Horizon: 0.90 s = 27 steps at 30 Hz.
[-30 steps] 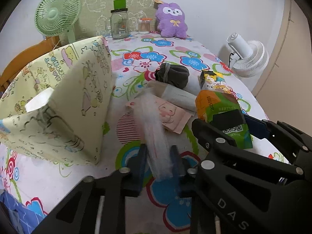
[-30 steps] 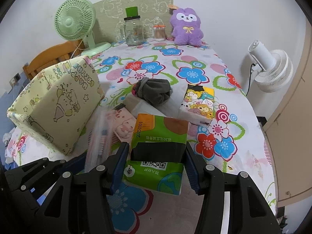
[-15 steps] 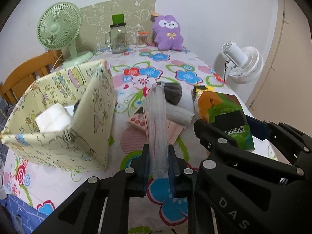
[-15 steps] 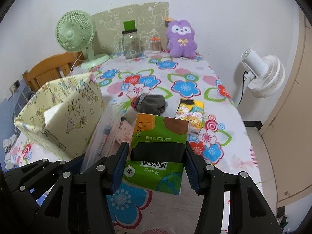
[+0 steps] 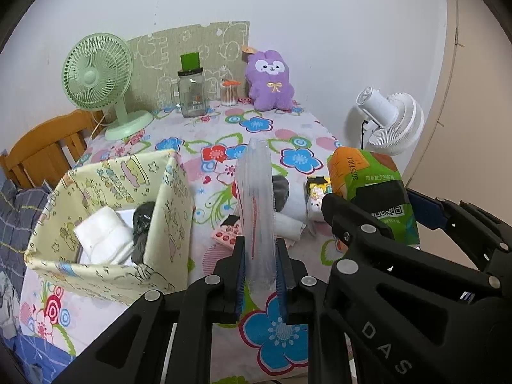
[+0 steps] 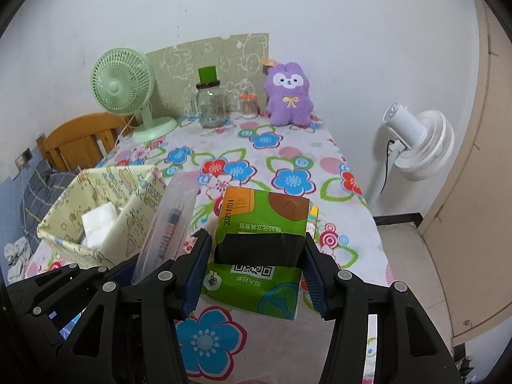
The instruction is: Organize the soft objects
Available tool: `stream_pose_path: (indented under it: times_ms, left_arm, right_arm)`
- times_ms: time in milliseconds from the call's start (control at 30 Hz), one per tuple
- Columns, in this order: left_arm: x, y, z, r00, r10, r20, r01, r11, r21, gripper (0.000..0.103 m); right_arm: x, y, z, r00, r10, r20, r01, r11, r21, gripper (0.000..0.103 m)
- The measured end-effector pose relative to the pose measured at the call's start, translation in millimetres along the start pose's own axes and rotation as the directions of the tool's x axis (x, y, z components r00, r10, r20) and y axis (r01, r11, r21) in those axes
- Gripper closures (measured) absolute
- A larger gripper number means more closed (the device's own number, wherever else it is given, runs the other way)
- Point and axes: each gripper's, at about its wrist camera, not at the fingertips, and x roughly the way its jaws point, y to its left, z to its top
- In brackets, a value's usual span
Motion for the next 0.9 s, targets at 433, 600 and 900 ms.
stream_pose_path:
  times_ms: [433,600,900]
  left_arm:
    - [-22.9,2.6,25.2,0.998,0.002,0.063,-0.004,1.0,0.022,0.088]
    - [-27.8,9.5,29.3,0.997,0.011,0.074,-0.012,1.0,0.016,0.088]
    - [-31.9,31.7,34.8,0.996,0.034,0.082,-0.035,0.999,0.007,0.088]
  right_arm:
    - [-23.6,3.5,25.9,0.998,-0.019,0.061,0.018,1.0,0.017,0.045]
    - [-26.9,10.1,31.9,0.997,-0.021,0.071,0.02,1.0,0.012,0.045]
    - [-23.1,31.7,41.7,0.996,0.003,0.088,-0.002,1.0,-0.005,0.045]
